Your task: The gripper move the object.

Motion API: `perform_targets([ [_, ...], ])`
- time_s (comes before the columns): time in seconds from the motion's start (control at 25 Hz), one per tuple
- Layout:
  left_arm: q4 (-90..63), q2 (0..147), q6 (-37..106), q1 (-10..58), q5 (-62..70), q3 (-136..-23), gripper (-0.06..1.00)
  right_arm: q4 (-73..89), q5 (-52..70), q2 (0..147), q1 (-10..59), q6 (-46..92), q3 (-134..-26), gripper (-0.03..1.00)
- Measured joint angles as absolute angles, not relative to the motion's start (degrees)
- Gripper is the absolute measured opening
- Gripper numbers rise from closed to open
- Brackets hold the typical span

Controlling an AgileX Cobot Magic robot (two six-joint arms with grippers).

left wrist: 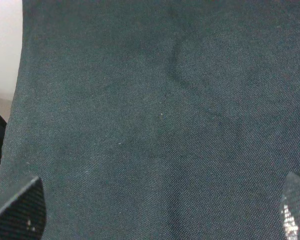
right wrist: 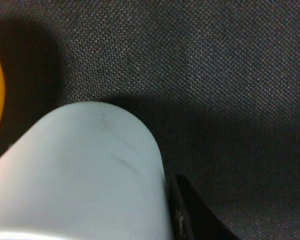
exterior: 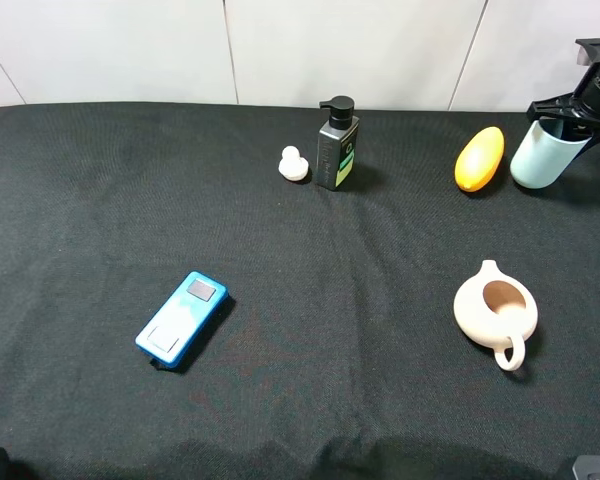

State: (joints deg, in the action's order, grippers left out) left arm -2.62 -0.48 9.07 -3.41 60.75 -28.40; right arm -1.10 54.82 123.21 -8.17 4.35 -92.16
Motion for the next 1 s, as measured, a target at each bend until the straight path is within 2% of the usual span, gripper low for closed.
perform_targets([
  [0.12,-2.62,-0.48,9.07,-3.41,60.75,-28.40,0.99,-1.10,54.82,123.21,-8.17,4.35,-92.16,0.10],
  [0.2,-2.62,-0.48,9.07,-3.41,60.75,-28.40,0.99,-1.10,54.82,123.21,-8.17,4.35,-92.16,0.19],
  [0.36,-2.62,-0.48,9.07,-3.41,60.75,-28.40,0.99,-1.10,54.82,123.21,-8.17,4.35,-92.16,0.46],
  [0.48,-2.62,-0.48,9.07,-3.41,60.75,-28.40,0.99,-1.10,54.82,123.21,-8.17,4.35,-92.16,0.55],
  [1.0,-2.62,-0.48,9.07,-3.41,60.75,-28.40,0.99,-1.11,57.05,123.15,-8.17,4.35,-92.16,0.58],
])
